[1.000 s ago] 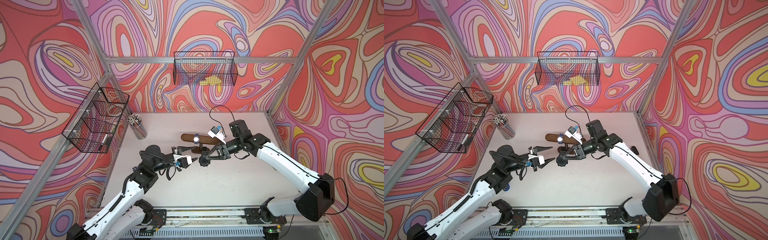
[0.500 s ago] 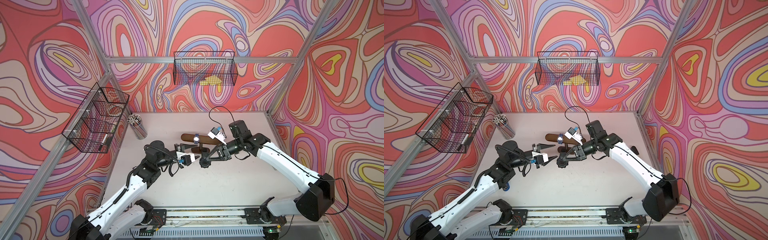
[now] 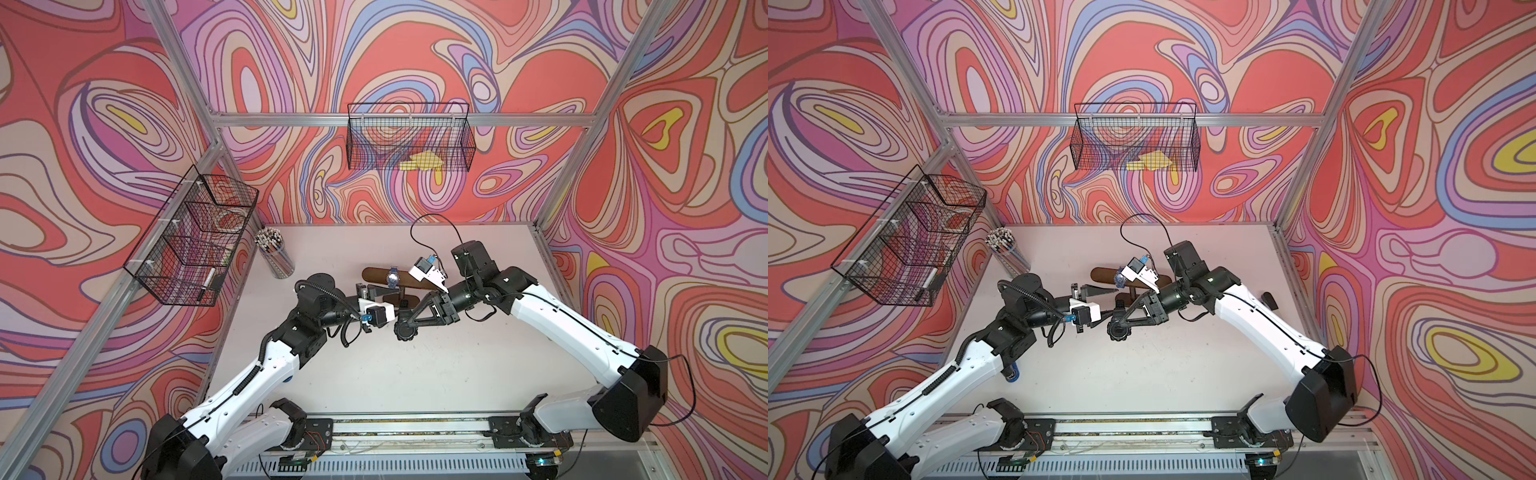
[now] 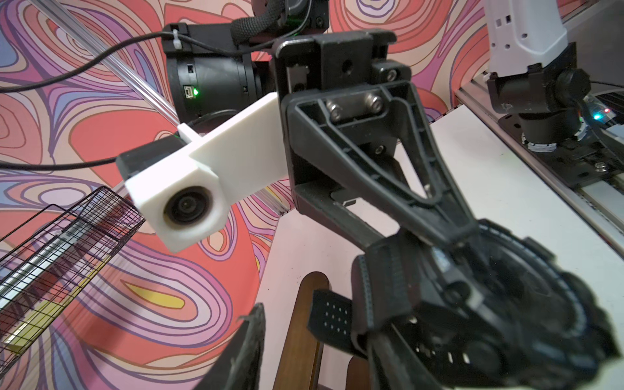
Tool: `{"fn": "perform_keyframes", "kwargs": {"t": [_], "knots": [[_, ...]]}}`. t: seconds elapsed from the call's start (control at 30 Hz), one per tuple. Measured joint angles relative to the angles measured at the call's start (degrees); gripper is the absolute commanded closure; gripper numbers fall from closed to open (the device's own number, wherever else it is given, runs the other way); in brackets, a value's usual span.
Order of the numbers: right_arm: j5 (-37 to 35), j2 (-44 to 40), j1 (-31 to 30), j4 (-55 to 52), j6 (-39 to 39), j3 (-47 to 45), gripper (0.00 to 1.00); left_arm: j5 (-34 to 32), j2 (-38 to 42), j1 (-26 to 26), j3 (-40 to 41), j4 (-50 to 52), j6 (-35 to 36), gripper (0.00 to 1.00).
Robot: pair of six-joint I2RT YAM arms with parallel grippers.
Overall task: Place watch on stand
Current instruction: Pick up the watch at the center of the board.
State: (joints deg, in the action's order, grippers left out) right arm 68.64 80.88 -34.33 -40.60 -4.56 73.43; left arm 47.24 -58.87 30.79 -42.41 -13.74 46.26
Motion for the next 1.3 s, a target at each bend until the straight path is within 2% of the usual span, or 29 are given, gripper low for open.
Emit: {"fn": "perform_keyframes", "kwargs": {"t": [0.13,0.27,0.6,0.77,0.93,1.13,1.3], "knots": [[-0.2,0.8,-0.7,0.1,0.1,0.4,1.00,1.5,-1.4,0.6,-0.3,0.4,-0.4,0.70],[-0.5,1.0,-0.5,0.1,0.7,0.9,1.00,3.1,-1.9,0.8,-1.6,3.8,0.2,1.00],[-2.8,1.0,-0.9,-2.2,3.5,2.3,1.00,2.6,-1.3,0.8,-2.1,6.3,0.4,1.00],[-5.3,1.0,-1.4,-2.5,4.1,3.1,0.68,1.0,-0.2,0.8,-1.1,5.5,-1.1,1.00],[-11.4,0.7,-1.8,-3.1,3.8,3.1,0.44,-1.6,1.0,0.8,0.8,1.8,-3.7,1.00],[-22.3,-3.1,-2.0,-0.8,1.2,1.4,0.38,-5.5,1.5,0.8,4.5,-4.8,-8.1,1.00],[-34.7,-7.8,-2.7,4.4,-2.8,-2.7,0.39,-10.4,1.4,0.8,7.4,-10.3,-11.5,1.00]]}}
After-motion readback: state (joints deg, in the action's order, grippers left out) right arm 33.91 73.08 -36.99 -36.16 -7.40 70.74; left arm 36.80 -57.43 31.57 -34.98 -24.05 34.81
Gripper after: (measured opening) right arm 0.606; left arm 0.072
